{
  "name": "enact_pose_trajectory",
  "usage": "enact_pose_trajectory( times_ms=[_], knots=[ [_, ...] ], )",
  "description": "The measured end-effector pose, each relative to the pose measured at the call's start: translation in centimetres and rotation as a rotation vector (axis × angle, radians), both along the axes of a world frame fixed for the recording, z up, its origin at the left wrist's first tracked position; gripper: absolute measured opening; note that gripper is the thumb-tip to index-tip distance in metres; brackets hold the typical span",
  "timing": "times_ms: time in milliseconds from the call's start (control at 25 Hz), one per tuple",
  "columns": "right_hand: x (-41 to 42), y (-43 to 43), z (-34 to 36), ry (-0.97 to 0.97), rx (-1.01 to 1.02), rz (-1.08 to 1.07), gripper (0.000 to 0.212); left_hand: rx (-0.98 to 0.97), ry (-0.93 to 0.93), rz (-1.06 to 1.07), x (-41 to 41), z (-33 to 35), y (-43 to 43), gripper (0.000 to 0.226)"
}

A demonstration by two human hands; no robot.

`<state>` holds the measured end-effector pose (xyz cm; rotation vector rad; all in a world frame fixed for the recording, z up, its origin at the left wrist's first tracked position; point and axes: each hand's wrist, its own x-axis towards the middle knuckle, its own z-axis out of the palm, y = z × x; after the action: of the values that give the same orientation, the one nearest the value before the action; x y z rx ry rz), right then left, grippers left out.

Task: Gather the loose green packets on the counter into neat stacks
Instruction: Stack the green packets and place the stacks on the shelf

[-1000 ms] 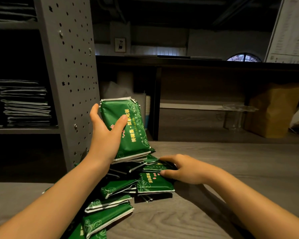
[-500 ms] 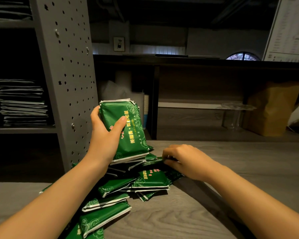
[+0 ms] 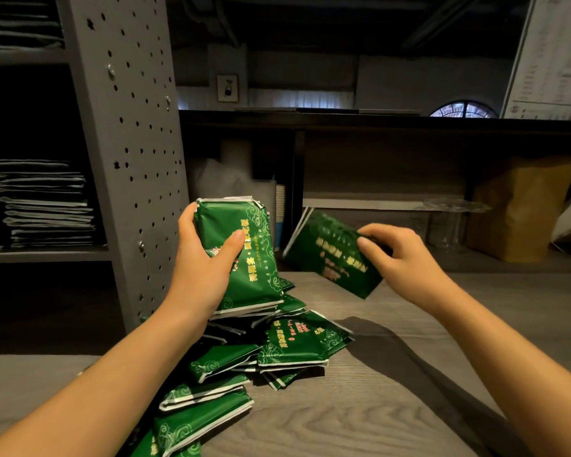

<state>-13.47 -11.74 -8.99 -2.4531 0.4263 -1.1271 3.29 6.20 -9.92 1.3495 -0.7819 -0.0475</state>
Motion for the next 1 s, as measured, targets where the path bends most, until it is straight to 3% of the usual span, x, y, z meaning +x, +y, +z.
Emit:
enact_pose_trajectory(
  times_ms=[120,200,360,640,880,1000],
  knots=[
    [1.4,1.9,-0.5,-0.344,0.377,0.106,0.019,0.021,-0.060,0.008,-0.6,0.0,0.0,0.069],
    [2.5,3.5,-1.1,-0.416,0.526,0.185,0.025,0.021,-0.063,-0.001,-0.8,-0.1,-0.1,0.067],
    [3.7,5.8,-2.1,-0.344,0.519,0.275,0.041,0.011,0.031,-0.021,-0.9,-0.2,-0.3,0.064],
    [3.5,6.2,-1.7,-0.394,0.650,0.389,0.052,0.019,0.097,-0.051,-1.1,-0.4,-0.5,0.061],
    [5.2,9.1,-4.1,-0.246,0.545,0.358,0.057,-0.068,0.089,-0.097,-3.2,-0.5,-0.4,0.050],
    [5.8,9.8,-5.0,-0.209,0.498,0.366,0.070,-0.092,0.051,-0.124,-3.4,-0.8,-0.5,0.063]
  ],
)
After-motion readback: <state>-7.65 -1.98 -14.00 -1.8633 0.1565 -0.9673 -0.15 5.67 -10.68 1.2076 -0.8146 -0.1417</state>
